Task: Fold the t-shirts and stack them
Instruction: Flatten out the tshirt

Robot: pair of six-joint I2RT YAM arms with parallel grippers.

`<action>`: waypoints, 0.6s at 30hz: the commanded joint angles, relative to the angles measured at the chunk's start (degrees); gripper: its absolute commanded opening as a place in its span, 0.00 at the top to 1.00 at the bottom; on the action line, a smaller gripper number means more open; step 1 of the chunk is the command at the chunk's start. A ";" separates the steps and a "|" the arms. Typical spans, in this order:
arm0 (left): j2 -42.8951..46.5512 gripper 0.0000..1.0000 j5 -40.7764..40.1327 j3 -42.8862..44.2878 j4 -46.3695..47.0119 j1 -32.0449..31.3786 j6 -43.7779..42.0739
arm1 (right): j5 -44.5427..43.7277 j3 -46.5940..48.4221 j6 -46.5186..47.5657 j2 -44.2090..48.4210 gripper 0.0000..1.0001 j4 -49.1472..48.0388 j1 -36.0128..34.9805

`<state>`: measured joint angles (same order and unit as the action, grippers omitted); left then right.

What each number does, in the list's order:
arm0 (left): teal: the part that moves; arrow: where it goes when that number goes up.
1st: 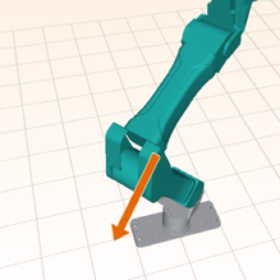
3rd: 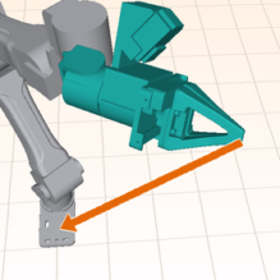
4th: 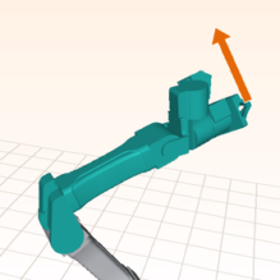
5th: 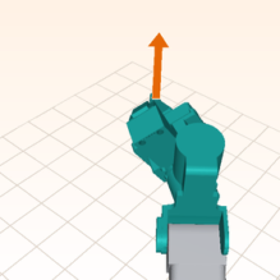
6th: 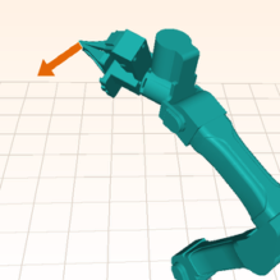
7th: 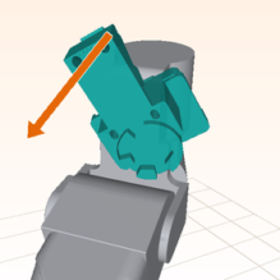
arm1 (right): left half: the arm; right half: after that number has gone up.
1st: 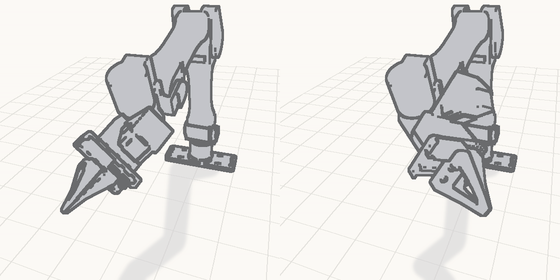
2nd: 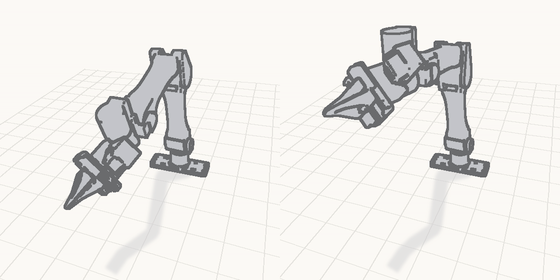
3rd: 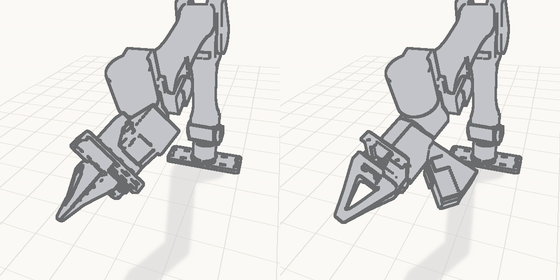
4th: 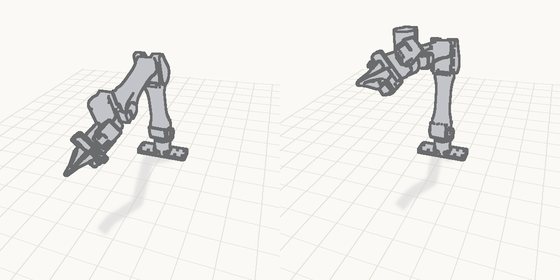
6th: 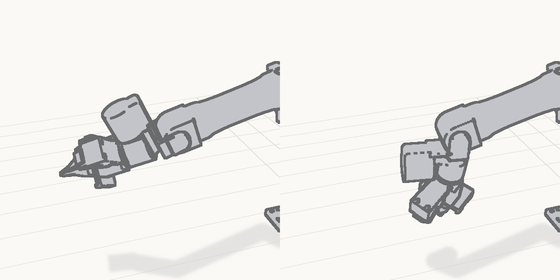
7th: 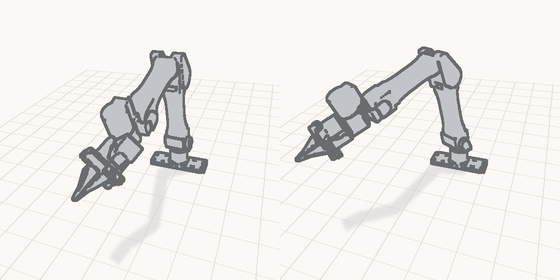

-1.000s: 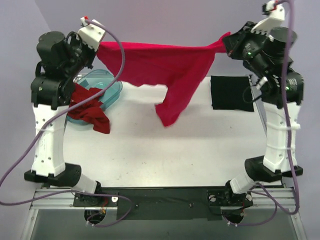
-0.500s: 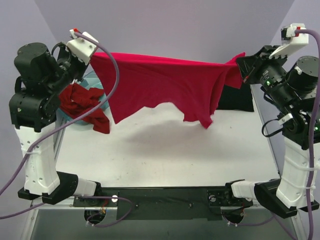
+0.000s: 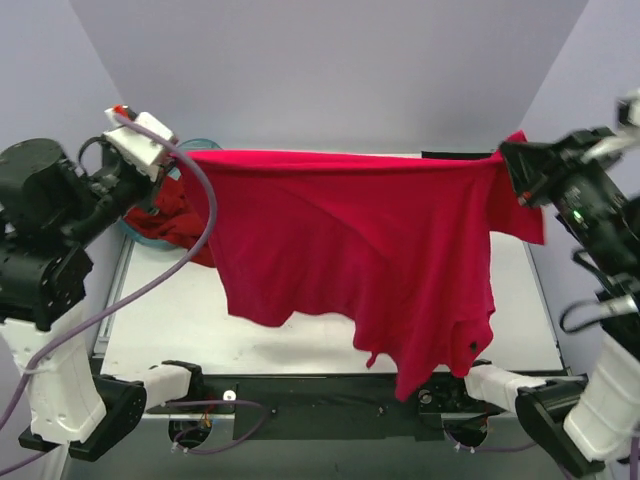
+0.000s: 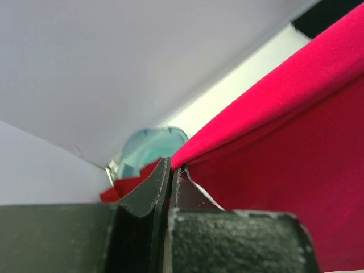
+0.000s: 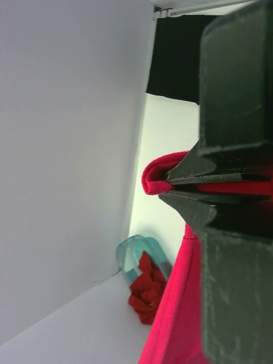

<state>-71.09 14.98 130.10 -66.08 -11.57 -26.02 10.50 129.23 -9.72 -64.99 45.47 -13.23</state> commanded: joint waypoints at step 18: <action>-36.74 0.22 -9.98 -18.52 29.71 1.03 0.09 | -10.32 6.84 -3.99 -58.00 0.32 -5.32 2.42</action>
<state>-106.04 7.62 99.77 -42.68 -10.87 -26.59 6.48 132.57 -8.54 -133.56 36.49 -12.78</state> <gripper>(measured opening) 0.724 0.654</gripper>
